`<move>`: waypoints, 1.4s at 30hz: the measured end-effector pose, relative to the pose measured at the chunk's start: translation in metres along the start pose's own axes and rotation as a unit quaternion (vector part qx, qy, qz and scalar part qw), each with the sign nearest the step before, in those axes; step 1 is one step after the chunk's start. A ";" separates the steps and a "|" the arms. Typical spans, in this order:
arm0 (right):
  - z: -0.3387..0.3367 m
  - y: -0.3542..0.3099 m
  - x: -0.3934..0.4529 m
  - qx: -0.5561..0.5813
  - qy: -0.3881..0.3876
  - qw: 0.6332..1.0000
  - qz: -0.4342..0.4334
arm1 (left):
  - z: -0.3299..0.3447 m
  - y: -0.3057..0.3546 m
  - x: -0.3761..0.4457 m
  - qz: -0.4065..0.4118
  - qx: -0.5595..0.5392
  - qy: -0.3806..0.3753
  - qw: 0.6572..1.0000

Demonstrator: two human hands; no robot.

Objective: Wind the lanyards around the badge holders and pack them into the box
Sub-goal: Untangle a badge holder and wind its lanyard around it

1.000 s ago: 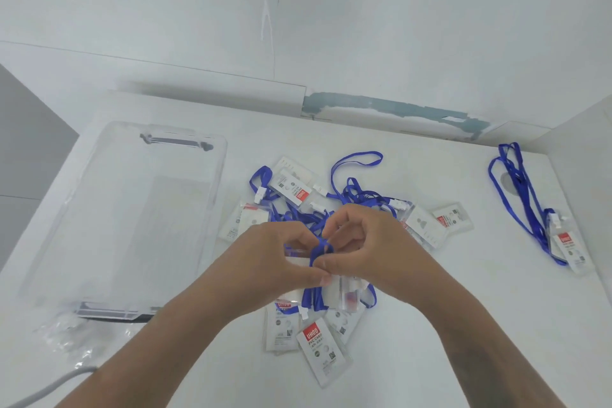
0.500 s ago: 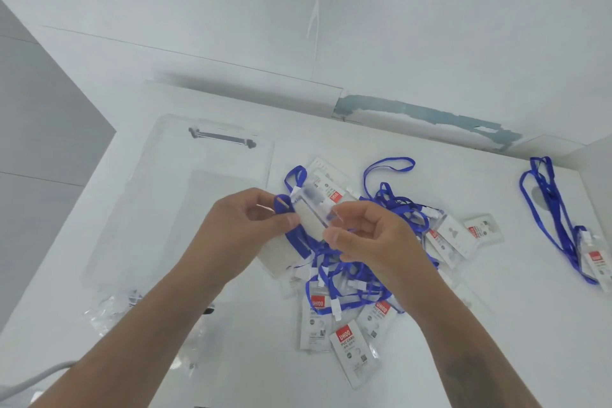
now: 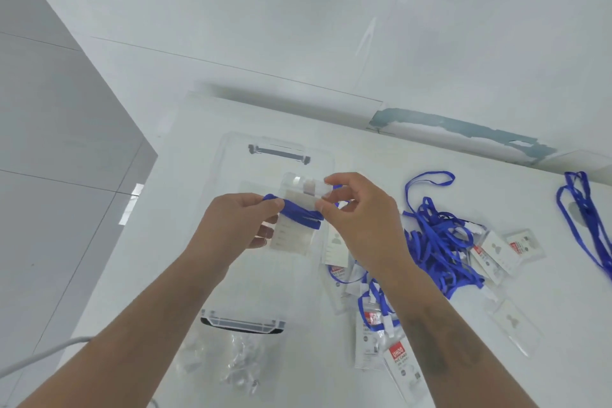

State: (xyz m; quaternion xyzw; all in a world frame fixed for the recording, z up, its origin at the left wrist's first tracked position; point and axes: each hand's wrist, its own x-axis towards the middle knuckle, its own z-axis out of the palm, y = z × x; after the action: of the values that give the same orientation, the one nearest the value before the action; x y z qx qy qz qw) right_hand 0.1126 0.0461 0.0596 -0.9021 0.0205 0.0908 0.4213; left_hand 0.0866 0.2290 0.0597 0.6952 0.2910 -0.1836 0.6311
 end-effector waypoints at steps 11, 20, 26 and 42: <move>0.042 -0.025 0.034 -0.383 -0.046 0.921 -0.058 | 0.007 -0.021 0.073 -0.001 0.028 0.051 0.998; 0.061 -0.011 0.023 -0.463 -0.043 0.869 -0.169 | 0.025 -0.038 0.119 -0.078 0.050 0.057 0.994; 0.027 0.008 0.013 -0.315 0.075 0.923 -0.209 | 0.034 -0.054 0.139 -0.079 0.109 0.078 0.988; -0.053 0.052 -0.003 -0.235 0.158 0.954 -0.101 | 0.041 -0.065 0.137 0.004 0.236 0.159 0.959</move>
State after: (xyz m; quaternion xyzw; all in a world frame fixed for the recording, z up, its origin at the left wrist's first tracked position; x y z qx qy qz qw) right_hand 0.1119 -0.0280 0.0543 -0.9759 -0.0262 -0.0938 0.1954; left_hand 0.1550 0.2144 -0.0813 0.8459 0.3327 -0.1315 0.3956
